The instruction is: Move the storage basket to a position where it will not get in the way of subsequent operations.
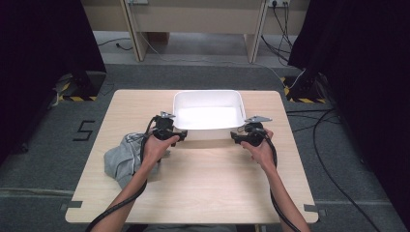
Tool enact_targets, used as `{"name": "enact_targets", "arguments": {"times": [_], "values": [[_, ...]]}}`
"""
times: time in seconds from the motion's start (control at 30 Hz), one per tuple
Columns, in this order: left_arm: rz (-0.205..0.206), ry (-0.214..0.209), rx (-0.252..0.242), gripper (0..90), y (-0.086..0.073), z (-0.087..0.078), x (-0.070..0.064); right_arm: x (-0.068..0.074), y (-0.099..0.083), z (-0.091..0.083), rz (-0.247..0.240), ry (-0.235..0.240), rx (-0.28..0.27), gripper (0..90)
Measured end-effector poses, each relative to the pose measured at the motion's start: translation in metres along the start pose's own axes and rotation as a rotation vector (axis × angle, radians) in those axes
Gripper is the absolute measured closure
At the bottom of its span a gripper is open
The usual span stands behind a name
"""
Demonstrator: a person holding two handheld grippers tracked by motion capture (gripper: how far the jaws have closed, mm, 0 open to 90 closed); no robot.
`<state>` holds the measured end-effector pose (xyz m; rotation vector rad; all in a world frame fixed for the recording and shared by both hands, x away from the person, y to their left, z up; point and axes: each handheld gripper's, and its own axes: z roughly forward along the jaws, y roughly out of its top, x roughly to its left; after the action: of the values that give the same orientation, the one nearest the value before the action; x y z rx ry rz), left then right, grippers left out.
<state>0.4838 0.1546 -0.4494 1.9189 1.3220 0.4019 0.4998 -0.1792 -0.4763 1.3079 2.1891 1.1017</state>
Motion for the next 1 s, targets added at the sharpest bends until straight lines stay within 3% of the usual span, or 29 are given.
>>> {"name": "enact_targets", "arguments": {"times": [0.47, 1.0], "values": [[-0.032, 0.045, 0.004, 35.0, 0.011, 0.007, 0.016, 0.005, 0.018, 0.018, -0.007, -0.007, 0.009, 31.2], [-0.082, 0.054, 0.002, 35.9, 0.022, 0.013, 0.026, 0.005, 0.031, 0.03, -0.007, -0.014, 0.021, 33.2]]}}
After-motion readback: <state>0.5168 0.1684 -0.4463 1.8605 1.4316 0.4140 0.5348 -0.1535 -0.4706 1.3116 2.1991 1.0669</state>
